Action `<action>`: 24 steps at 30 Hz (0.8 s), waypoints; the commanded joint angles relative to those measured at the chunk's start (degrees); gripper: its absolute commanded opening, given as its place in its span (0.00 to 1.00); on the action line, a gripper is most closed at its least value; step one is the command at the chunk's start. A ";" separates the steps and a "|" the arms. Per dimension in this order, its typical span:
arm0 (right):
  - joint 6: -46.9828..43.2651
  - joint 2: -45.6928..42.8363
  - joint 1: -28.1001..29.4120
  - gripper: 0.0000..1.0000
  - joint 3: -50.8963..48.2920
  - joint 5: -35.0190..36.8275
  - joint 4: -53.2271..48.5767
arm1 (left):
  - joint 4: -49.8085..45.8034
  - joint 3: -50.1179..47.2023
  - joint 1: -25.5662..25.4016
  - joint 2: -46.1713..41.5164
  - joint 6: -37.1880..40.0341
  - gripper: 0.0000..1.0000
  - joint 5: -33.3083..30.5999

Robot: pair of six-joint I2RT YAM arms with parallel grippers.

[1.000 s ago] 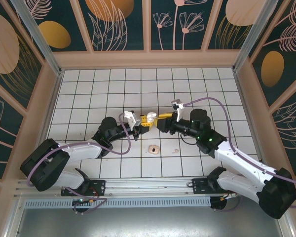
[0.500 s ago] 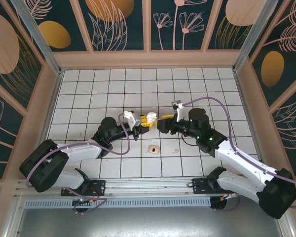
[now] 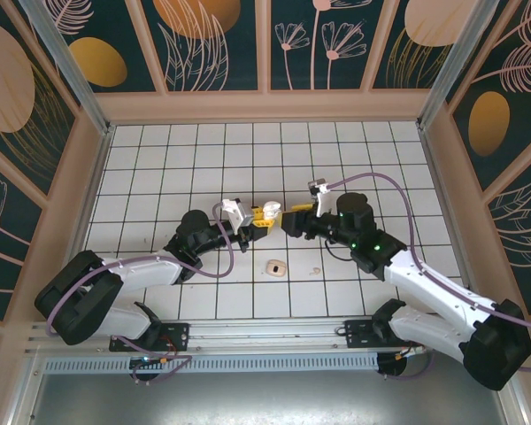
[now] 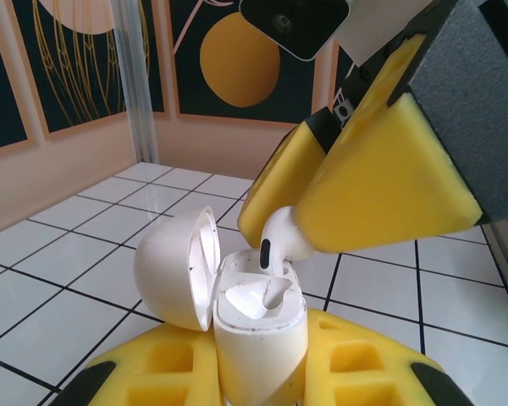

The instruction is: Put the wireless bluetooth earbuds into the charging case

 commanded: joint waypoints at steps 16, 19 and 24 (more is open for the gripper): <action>1.52 -0.60 -1.03 0.61 0.19 1.39 0.26 | 0.67 0.92 -0.25 -1.80 0.01 0.13 -0.22; 1.44 -0.71 -1.23 0.60 0.20 1.05 0.49 | 0.59 0.98 -0.25 -1.83 -0.02 0.13 -0.23; 1.30 -1.29 -1.56 0.60 0.11 -0.26 1.10 | 0.56 0.98 -0.21 -1.91 0.12 0.13 -0.34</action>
